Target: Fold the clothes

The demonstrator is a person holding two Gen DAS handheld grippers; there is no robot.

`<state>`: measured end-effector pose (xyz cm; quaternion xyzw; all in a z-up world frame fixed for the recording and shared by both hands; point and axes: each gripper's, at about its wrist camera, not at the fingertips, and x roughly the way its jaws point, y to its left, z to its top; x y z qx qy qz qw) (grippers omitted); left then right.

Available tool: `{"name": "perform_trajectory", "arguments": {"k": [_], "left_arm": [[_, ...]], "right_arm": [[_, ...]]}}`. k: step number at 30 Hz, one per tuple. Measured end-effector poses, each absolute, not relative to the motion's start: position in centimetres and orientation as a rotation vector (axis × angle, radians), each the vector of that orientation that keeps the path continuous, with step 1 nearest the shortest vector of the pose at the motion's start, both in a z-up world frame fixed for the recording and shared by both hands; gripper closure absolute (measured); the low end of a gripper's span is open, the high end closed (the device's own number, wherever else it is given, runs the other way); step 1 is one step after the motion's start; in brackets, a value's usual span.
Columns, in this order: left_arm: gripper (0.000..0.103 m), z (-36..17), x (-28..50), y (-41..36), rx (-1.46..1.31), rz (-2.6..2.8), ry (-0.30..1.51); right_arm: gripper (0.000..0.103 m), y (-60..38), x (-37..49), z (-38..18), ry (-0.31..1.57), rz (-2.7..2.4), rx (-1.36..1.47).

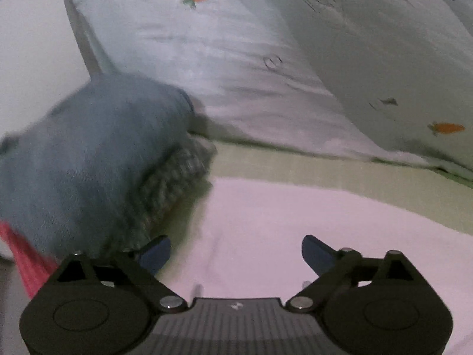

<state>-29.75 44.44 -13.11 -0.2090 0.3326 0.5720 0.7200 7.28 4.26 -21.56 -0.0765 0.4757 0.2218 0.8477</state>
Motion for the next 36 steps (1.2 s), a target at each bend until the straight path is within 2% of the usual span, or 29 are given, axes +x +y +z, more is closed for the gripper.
{"name": "perform_trajectory", "arguments": {"k": [7,16,18,20,21,23,26,30,32,36], "left_arm": [[0.006,-15.4,-26.4,38.5,-0.646,1.091,0.759],[0.006,-14.5,-18.5,31.6,-0.492,0.904,0.843],[0.006,-14.0,-17.1,30.3,-0.459,0.896,0.851],[0.005,-13.9,-16.1,29.6,-0.450,0.899,0.857],[0.005,-13.8,-15.5,29.3,-0.449,0.900,0.863],[0.005,-13.7,-14.9,28.7,-0.452,0.901,0.876],[0.005,-13.9,-14.1,27.9,-0.445,0.905,0.905],[0.005,-14.3,-13.3,27.0,-0.447,0.900,0.939],[0.005,-14.4,-13.0,26.6,-0.453,0.895,0.950],[0.005,-14.5,-12.9,25.7,-0.458,0.879,0.961]], "right_arm": [[0.000,0.4,7.5,-17.2,0.880,0.505,-0.008],[0.000,-5.5,15.5,-15.1,0.707,0.339,0.004],[0.003,-5.6,17.1,-15.8,0.698,0.351,-0.021],[0.017,-5.4,18.2,-17.1,0.707,0.376,-0.062],[0.019,-5.2,18.3,-18.2,0.733,0.385,-0.103],[0.019,-4.9,17.8,-20.4,0.760,0.400,-0.180],[0.018,-5.2,15.7,-22.2,0.704,0.430,-0.266],[0.017,-6.8,15.7,-20.9,0.702,0.480,-0.213],[0.009,-8.1,16.0,-19.7,0.669,0.486,-0.156],[0.004,-10.0,18.0,-18.1,0.648,0.513,-0.046]]}}
